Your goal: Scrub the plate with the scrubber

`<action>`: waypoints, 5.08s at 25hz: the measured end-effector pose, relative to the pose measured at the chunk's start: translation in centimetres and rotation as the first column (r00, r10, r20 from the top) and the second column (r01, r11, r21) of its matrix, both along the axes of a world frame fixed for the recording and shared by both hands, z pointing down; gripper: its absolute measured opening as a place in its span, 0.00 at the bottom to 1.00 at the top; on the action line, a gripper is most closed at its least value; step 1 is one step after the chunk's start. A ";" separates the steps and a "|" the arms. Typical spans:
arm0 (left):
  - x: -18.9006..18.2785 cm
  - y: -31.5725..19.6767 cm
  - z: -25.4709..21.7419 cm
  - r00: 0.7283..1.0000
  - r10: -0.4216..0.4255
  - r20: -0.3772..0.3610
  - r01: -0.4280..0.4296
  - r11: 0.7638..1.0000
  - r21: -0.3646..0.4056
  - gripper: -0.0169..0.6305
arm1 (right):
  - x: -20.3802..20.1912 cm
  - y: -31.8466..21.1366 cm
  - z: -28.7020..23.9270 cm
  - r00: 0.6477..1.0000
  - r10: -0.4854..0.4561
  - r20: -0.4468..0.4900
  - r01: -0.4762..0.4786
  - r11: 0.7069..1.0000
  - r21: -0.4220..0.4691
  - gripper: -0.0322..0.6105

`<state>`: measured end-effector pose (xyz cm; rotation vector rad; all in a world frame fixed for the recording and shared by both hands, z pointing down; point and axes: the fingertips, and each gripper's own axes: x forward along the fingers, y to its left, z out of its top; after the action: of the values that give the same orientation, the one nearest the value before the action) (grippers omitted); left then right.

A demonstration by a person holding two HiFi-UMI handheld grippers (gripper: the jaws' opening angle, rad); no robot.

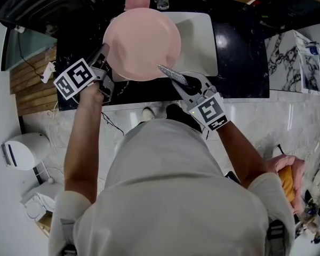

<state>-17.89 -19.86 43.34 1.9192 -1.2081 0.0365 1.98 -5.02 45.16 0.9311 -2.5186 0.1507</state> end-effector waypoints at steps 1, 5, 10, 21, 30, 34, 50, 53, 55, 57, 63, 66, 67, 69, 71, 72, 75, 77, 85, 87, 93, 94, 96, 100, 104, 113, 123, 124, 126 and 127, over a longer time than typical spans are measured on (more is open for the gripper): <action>0.0 0.1 0.0 1.000 -0.002 -0.003 0.002 1.000 -0.001 0.08 | -0.4 0.3 -0.1 1.000 -0.013 -0.004 0.013 1.000 0.006 0.17; -0.1 0.5 0.1 1.000 -0.010 -0.015 0.010 1.000 -0.007 0.08 | -2.6 1.5 -0.3 0.997 -0.072 -0.020 0.073 0.997 0.031 0.17; 0.1 1.1 0.2 0.999 -0.017 -0.030 0.017 1.000 -0.016 0.08 | -5.3 2.6 -0.3 0.990 -0.125 -0.060 0.127 0.992 0.027 0.17; 1.0 2.4 0.1 0.998 -0.017 -0.068 0.015 1.000 -0.023 0.07 | -11.8 2.2 -2.2 0.974 -0.218 -0.068 0.221 0.974 0.043 0.17; 0.9 2.5 0.0 0.996 -0.008 -0.087 0.006 1.000 -0.028 0.08 | -13.6 1.0 -2.7 0.969 -0.225 -0.107 0.231 0.971 0.056 0.17; 0.2 2.2 0.5 0.996 -0.023 -0.084 0.020 0.999 -0.034 0.07 | -13.7 1.1 -3.4 0.971 -0.229 -0.065 0.231 0.972 0.033 0.17; -1.7 1.1 2.4 1.000 -0.029 -0.006 0.028 0.998 -0.048 0.07 | -7.9 -0.7 -9.0 0.984 -0.076 0.162 0.073 0.997 0.026 0.17; -1.5 1.0 2.8 1.000 -0.024 0.008 0.024 0.998 -0.052 0.07 | -5.8 -1.4 -9.3 0.984 -0.020 0.176 0.019 1.000 0.010 0.17; -1.4 0.8 3.0 1.000 -0.020 0.018 0.021 0.998 -0.054 0.07 | -4.3 -1.8 -9.0 0.985 0.011 0.172 -0.012 1.000 0.007 0.17; -1.2 0.6 3.3 0.999 -0.017 0.027 0.019 0.998 -0.057 0.07 | -2.7 -2.4 -8.6 0.986 0.039 0.161 -0.040 0.999 0.002 0.17; -0.5 -0.1 4.4 0.998 -0.011 0.056 0.015 0.997 -0.074 0.07 | 1.2 -3.5 -7.6 0.984 0.119 0.133 -0.116 0.993 -0.027 0.17; -0.1 -0.4 5.1 0.998 -0.010 0.065 0.016 0.996 -0.087 0.07 | 2.6 -4.0 -7.2 0.982 0.141 0.125 -0.137 0.990 -0.035 0.17; 0.0 -0.6 5.4 0.998 -0.011 0.068 0.017 0.996 -0.092 0.07 | 3.0 -4.1 -7.0 0.982 0.146 0.122 -0.143 0.989 -0.039 0.17; 0.4 -0.8 5.9 0.997 -0.012 0.075 0.019 0.995 -0.102 0.07 | 3.8 -4.4 -6.6 0.981 0.157 0.118 -0.152 0.987 -0.050 0.17; 0.7 -1.1 6.5 0.996 -0.013 0.084 0.022 0.994 -0.112 0.07 | 4.6 -4.6 -6.2 0.979 0.166 0.115 -0.160 0.985 -0.061 0.17; 0.9 -1.3 6.9 0.996 -0.013 0.090 0.023 0.993 -0.117 0.07 | 4.9 -4.8 -6.0 0.979 0.170 0.113 -0.164 0.984 -0.066 0.17; 1.2 -1.9 7.9 0.994 -0.012 0.109 0.026 0.991 -0.134 0.07 | 5.8 -5.2 -5.6 0.978 0.178 0.106 -0.170 0.982 -0.076 0.17; 1.3 -2.1 8.7 0.992 -0.012 0.122 0.030 0.989 -0.147 0.07 | 6.4 -5.5 -5.3 0.978 0.181 0.101 -0.173 0.982 -0.080 0.17; 2.4 -3.6 11.2 0.981 0.001 0.192 0.038 0.980 -0.196 0.07 | 8.5 -6.9 -4.6 0.979 0.185 0.085 -0.176 0.979 -0.102 0.17; 2.8 -3.9 11.7 0.975 0.008 0.221 0.038 0.978 -0.207 0.07 | 9.0 -7.1 -4.3 0.980 0.185 0.076 -0.176 0.978 -0.116 0.17; 3.4 -4.6 13.4 0.947 0.031 0.320 0.047 0.971 -0.234 0.08 | 10.5 -8.4 -3.6 0.979 0.187 0.078 -0.177 0.976 -0.124 0.17; 3.5 -4.7 13.6 0.939 0.037 0.341 0.047 0.971 -0.236 0.08 | 10.7 -8.5 -3.5 0.979 0.188 0.078 -0.177 0.976 -0.127 0.17; 3.6 -4.8 14.1 0.924 0.047 0.380 0.049 0.969 -0.240 0.08 | 11.1 -8.7 -3.2 0.979 0.187 0.078 -0.176 0.975 -0.134 0.17; 3.5 -5.0 15.1 0.902 0.046 0.430 0.071 0.965 -0.254 0.07 | 11.7 -9.2 -2.8 0.980 0.183 0.080 -0.170 0.975 -0.144 0.17; 3.3 -5.2 16.0 0.885 0.040 0.464 0.096 0.959 -0.266 0.07 | 12.3 -9.6 -2.3 0.981 0.177 0.074 -0.164 0.973 -0.162 0.17; 2.8 -5.1 17.2 0.826 0.050 0.562 0.130 0.952 -0.276 0.05 | 13.4 -10.6 -2.1 0.983 0.161 0.090 -0.145 0.976 -0.164 0.17; 1.9 -4.6 18.4 0.746 0.048 0.664 0.188 0.942 -0.279 0.05 | 14.7 -11.0 -1.5 0.983 0.148 0.106 -0.128 0.976 -0.177 0.17; 1.9 -4.5 18.5 0.740 0.047 0.671 0.194 0.940 -0.280 0.05 | 14.9 -11.1 -1.4 0.983 0.146 0.107 -0.126 0.976 -0.178 0.17; 1.9 -4.2 18.5 0.727 0.047 0.685 0.202 0.939 -0.279 0.07 | 15.0 -11.1 -1.3 0.984 0.141 0.111 -0.119 0.976 -0.181 0.17; 1.9 -4.1 18.3 0.718 0.046 0.694 0.202 0.941 -0.271 0.08 | 15.1 -11.1 -1.2 0.984 0.138 0.114 -0.116 0.976 -0.183 0.17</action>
<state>-15.96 -23.92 61.67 1.5734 -1.6400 0.9440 17.04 -16.13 44.00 1.0387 -2.5090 0.4779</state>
